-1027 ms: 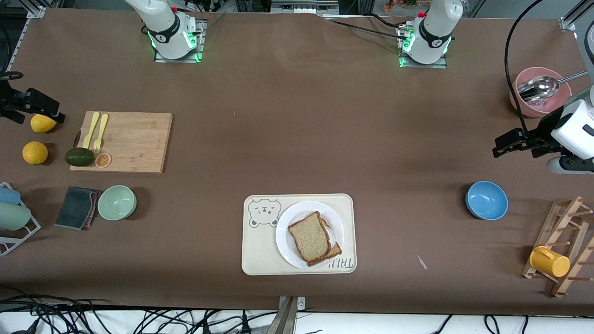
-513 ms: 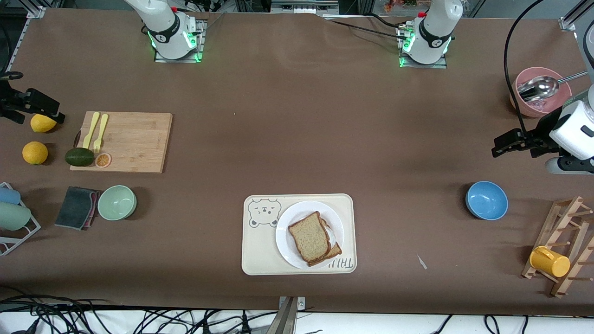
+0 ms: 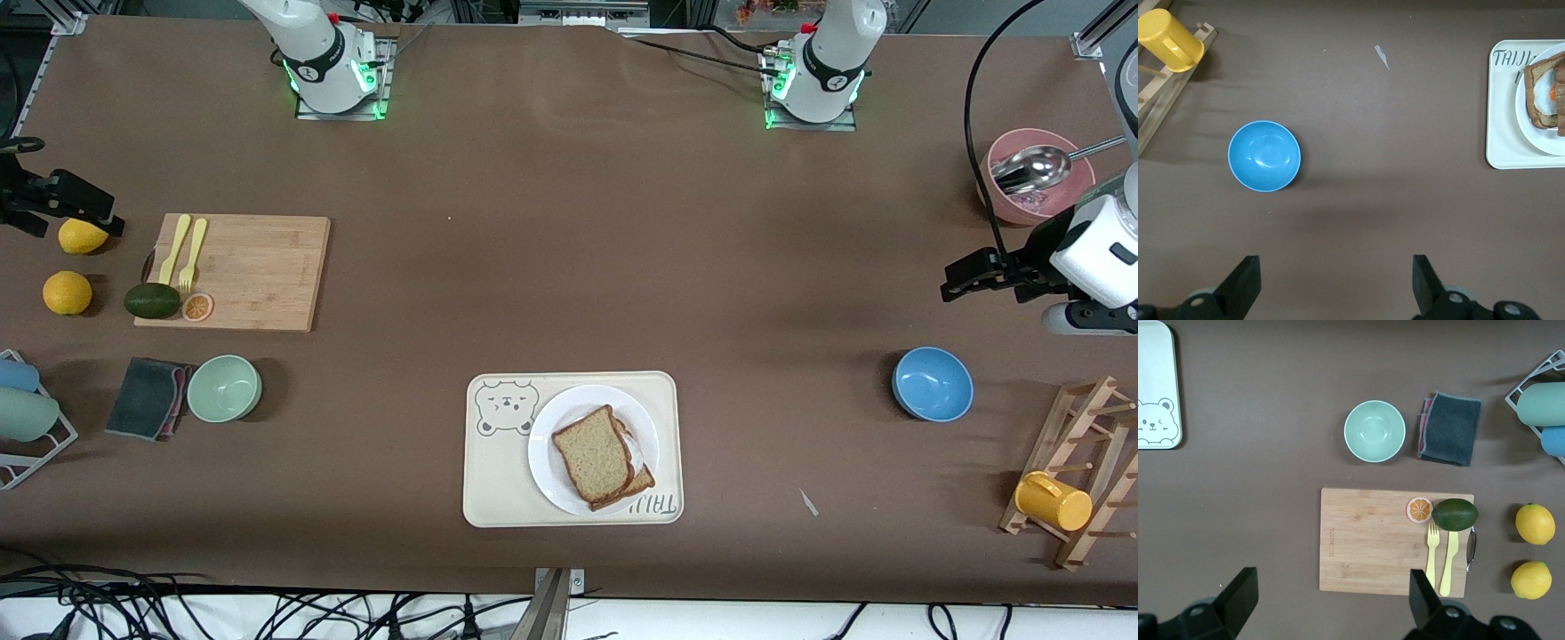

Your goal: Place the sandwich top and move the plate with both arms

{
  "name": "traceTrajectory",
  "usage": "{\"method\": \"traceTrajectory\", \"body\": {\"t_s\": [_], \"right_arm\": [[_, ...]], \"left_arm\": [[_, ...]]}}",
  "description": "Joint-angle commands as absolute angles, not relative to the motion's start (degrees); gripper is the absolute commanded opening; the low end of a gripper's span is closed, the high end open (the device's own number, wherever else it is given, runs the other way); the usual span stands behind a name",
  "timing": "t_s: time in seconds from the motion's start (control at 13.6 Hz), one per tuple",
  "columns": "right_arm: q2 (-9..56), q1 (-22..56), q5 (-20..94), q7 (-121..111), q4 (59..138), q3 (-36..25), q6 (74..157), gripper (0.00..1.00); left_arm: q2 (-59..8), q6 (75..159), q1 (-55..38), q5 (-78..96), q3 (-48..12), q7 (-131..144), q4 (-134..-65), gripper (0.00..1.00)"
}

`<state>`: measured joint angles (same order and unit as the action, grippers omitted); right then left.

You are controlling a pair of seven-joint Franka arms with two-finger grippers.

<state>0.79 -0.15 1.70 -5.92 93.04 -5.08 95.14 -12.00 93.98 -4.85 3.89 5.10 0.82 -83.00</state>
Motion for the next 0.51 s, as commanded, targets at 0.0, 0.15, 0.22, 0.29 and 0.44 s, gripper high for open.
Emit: {"method": "traceTrajectory", "body": {"t_s": [0.0,0.15,0.22,0.29,0.44], "right_arm": [[-0.3,-0.5,1.1,-6.2,93.7,-4.7,94.7,1.0],[-0.3,-0.4,0.9,-6.2,93.6,-4.6,94.8,1.0],[-0.3,-0.4,0.9,-6.2,93.6,-4.6,94.8,1.0],[-0.3,-0.4,0.9,-6.2,93.6,-4.5,94.8,1.0],[-0.3,-0.4,0.9,-6.2,93.6,-4.5,94.8,1.0]], "left_arm": [[-11.7,93.8,-5.0,1.8,4.9,1.6,-83.2,1.0],[-11.8,93.8,-5.1,1.8,4.9,1.8,-83.3,1.0],[-11.8,93.8,-5.1,1.8,4.9,1.8,-83.3,1.0],[-11.9,93.8,-5.0,1.8,4.9,1.8,-83.2,1.0],[-12.0,93.9,-5.0,1.8,5.0,1.8,-83.2,1.0]]}}
